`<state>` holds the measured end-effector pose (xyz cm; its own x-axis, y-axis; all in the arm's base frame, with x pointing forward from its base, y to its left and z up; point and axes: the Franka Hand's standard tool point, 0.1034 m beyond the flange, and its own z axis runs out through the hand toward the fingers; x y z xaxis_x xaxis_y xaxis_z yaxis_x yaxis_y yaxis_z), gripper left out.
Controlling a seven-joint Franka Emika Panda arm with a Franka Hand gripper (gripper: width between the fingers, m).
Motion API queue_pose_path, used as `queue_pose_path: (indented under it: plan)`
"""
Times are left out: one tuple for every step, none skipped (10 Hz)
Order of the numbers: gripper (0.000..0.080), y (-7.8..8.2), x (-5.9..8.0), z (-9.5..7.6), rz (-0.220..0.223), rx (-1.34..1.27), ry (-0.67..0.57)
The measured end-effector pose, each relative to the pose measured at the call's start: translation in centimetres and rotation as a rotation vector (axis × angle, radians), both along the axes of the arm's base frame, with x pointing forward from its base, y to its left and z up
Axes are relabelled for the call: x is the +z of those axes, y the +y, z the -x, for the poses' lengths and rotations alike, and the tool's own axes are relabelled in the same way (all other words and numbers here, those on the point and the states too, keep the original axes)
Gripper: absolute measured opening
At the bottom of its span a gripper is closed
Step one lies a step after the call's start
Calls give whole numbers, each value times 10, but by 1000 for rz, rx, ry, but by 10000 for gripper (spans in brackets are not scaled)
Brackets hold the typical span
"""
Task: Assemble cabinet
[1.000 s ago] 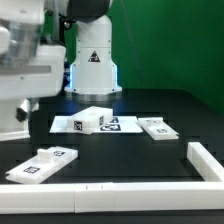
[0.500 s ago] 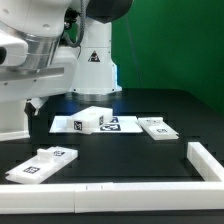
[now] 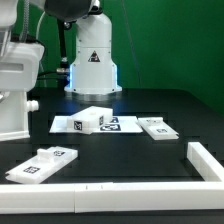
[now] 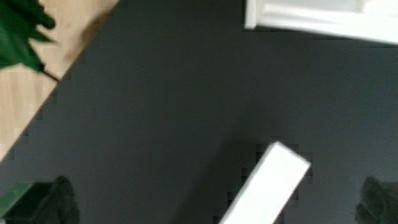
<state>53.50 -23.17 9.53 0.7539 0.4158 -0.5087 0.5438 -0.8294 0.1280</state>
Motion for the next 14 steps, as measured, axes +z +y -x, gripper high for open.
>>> queue_pose_path:
  plan:
    - [795,4,-4,-1,14,-3,46]
    - [795,8,-8,3,41,-35,103]
    - [795,13,-16,17,113,-143,166]
    - [795,20,-21,31,151,-184,246]
    - [795,31,-19,43,171,-194,324]
    - [795,45,-19,41,174,-166,331]
    - [795,59,-17,36,152,-123,280]
    - [795,58,-15,42,150,-130,289]
    - [795,55,-18,43,152,-133,293]
    - [795,60,-17,43,153,-131,295]
    - [795,79,-11,47,145,-114,313]
    - [795,94,-7,51,137,-90,317]
    - [795,97,-4,55,126,-82,315]
    - [795,85,-2,54,127,-94,300]
